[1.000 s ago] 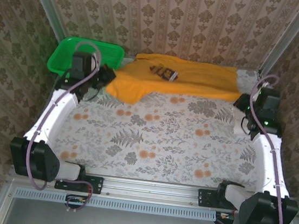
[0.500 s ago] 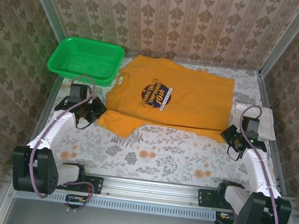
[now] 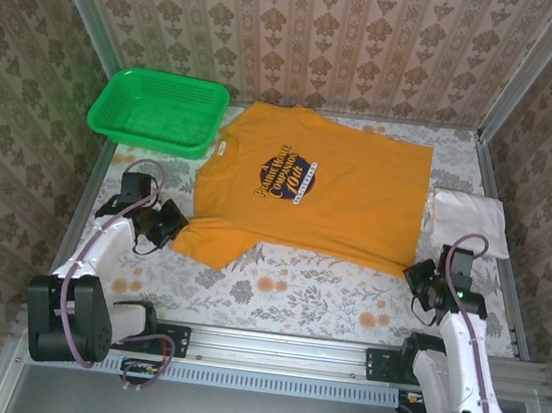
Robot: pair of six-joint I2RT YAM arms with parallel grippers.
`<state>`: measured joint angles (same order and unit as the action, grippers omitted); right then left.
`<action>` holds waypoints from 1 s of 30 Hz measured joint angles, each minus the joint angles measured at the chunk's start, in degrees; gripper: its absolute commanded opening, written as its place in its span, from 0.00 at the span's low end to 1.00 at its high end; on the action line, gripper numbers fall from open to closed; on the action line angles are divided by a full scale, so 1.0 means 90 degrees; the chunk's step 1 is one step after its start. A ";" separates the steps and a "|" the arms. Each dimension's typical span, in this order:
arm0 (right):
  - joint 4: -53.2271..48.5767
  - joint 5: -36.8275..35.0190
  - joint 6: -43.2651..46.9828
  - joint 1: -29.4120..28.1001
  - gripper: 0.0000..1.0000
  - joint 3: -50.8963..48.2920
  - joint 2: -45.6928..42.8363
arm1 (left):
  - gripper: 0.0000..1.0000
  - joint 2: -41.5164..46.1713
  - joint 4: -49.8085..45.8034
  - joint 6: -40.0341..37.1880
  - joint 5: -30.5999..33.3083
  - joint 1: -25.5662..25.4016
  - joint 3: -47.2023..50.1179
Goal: Fold and stack the t-shirts
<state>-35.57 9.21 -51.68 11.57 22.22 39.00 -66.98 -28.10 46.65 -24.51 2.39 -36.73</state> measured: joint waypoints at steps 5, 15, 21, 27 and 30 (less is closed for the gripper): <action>-0.0716 0.0000 -0.0532 -0.0041 0.70 -0.0474 -0.1105 | 0.75 0.0036 -0.0019 -0.0041 -0.0005 0.0119 0.0121; 0.0058 -0.0461 0.0583 -0.0146 0.77 0.0449 0.0491 | 1.00 0.0274 -0.0109 -0.0219 0.0551 -0.0493 -0.0821; 0.1651 -0.0491 0.1151 -0.0459 0.72 0.1270 0.2778 | 1.00 -0.1503 0.0908 -0.0410 0.0765 -0.1880 -0.1848; 0.2747 -0.0498 0.1542 -0.0697 0.69 0.2725 0.5008 | 1.00 -0.3439 0.1282 -0.0644 0.0855 -0.2482 -0.3262; 0.2960 -0.0505 0.1707 -0.0704 0.67 0.3453 0.5989 | 1.00 -0.4165 0.1353 -0.0695 0.0896 -0.2591 -0.4014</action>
<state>-8.93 4.67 -36.32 5.23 53.30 92.90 -104.47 -15.92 40.40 -16.45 -20.93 -72.86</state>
